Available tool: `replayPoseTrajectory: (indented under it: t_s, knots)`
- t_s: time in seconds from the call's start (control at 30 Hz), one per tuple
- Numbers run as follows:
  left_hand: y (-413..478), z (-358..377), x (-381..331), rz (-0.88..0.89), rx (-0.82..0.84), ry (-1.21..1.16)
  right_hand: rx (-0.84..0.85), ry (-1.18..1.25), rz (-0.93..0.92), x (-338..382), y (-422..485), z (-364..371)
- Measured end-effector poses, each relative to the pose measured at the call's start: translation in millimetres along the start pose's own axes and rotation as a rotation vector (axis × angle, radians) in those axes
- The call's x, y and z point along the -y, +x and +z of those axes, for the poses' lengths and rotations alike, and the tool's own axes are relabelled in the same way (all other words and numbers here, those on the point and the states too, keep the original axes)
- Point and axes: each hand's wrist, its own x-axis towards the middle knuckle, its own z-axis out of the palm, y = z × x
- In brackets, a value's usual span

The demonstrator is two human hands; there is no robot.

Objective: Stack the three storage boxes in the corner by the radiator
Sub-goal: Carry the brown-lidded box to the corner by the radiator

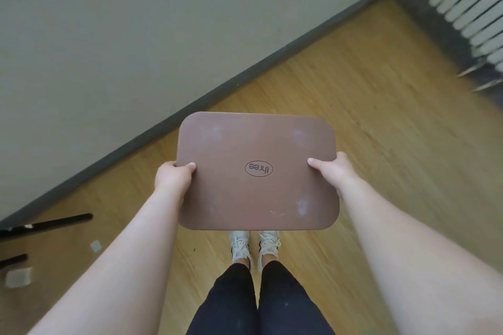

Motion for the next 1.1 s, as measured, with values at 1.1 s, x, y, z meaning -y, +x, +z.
replayPoseTrajectory:
  t_s: [1.1]
  knots:
    - [-124, 252, -271, 0.36, 0.187, 0.304, -0.215, 0.113, 0.009, 47, 94, -338]
